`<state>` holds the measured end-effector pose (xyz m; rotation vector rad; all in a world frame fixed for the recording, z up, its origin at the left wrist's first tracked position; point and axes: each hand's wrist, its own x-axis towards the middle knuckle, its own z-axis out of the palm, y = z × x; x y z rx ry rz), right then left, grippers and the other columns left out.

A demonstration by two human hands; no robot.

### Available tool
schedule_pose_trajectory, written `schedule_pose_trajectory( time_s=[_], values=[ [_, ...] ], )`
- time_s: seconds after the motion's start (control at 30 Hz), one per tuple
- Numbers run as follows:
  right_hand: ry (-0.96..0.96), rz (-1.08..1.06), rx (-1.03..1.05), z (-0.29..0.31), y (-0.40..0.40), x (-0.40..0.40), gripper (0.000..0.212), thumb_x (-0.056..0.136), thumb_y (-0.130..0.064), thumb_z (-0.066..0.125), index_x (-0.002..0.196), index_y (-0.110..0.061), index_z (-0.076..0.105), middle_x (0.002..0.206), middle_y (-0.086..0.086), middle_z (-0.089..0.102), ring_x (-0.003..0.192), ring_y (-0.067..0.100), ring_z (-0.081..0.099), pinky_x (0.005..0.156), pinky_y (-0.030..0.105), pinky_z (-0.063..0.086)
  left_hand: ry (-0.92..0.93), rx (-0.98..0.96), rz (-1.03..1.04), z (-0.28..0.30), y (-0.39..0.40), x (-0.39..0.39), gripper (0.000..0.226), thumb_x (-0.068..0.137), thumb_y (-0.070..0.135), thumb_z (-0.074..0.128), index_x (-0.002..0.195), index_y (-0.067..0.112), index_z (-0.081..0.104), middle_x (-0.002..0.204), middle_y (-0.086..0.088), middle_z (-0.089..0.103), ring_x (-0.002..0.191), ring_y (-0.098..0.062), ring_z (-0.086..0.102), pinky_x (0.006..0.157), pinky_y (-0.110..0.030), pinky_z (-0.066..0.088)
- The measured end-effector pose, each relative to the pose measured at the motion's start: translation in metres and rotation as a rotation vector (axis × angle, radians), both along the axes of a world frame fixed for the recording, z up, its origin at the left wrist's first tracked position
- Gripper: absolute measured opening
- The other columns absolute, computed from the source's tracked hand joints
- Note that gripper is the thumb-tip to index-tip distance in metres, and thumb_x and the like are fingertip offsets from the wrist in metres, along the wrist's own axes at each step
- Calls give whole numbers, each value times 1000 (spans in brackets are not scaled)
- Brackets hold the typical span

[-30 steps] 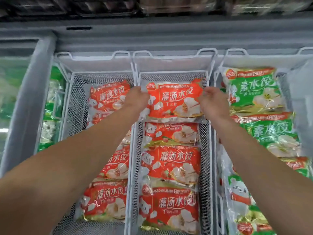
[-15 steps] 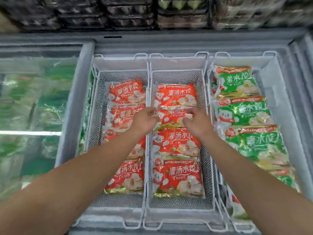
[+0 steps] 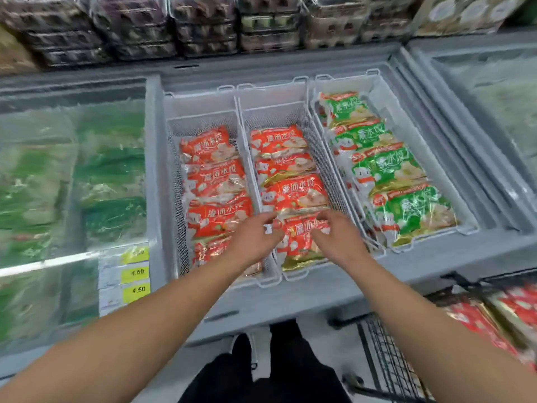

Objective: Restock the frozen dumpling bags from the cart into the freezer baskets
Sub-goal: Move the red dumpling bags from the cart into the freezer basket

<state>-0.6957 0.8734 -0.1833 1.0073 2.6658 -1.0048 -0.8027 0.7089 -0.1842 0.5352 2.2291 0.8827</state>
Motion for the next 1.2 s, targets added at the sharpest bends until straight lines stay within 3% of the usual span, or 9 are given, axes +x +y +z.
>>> schedule_pose_trajectory(
  time_s=[0.4,0.53,0.67,0.73,0.8,0.93,1.03,1.2],
  values=[
    [-68,-389,-2,9,-56,248,41,91,-26,61,130,-15,59,133,5,54,120,23,53,95,32,43,55,-40,-422,7,-8,172,52,92,29,64,142,17,54,141,-2,58,124,-22,58,105,-30,44],
    [-70,-529,-36,-1,-56,322,40,88,-26,61,127,-17,60,130,6,55,100,20,56,80,30,43,83,-40,-513,10,16,229,52,89,35,64,138,18,58,137,-2,62,123,-21,59,103,-26,41],
    [-54,-676,-96,-6,-50,423,39,91,-26,59,129,-17,57,136,4,52,116,22,54,87,29,40,95,-45,-588,9,52,312,44,90,27,66,132,18,62,131,1,65,117,-17,63,94,-18,39],
    [-30,-722,-109,-9,-44,456,38,91,-25,60,128,-16,58,131,6,57,103,21,59,80,27,41,88,-50,-592,5,68,340,39,89,26,68,127,18,65,126,0,68,112,-19,64,93,-20,41],
    [-46,-791,-124,-11,-37,496,38,91,-24,59,128,-16,59,120,7,64,86,19,63,72,26,42,81,-51,-623,0,85,378,41,89,28,69,128,18,65,128,-1,68,114,-20,64,102,-26,44],
    [-16,-893,-108,-15,-25,551,35,88,-22,63,122,-13,63,124,8,63,97,24,62,85,31,47,43,-59,-695,1,109,435,47,91,30,66,136,18,59,132,2,64,119,-18,61,110,-34,42],
    [8,-962,-111,-17,-12,579,39,87,-25,63,125,-14,62,119,6,61,101,24,59,81,30,44,25,-57,-763,-1,134,467,48,91,31,66,137,17,58,132,0,64,120,-18,61,111,-38,43],
    [7,-1026,-128,-28,10,603,40,88,-25,63,127,-14,60,131,8,59,115,26,57,87,30,43,62,-112,-884,-10,176,493,48,93,33,63,138,18,57,132,2,64,119,-16,59,108,-34,42]
  ],
)
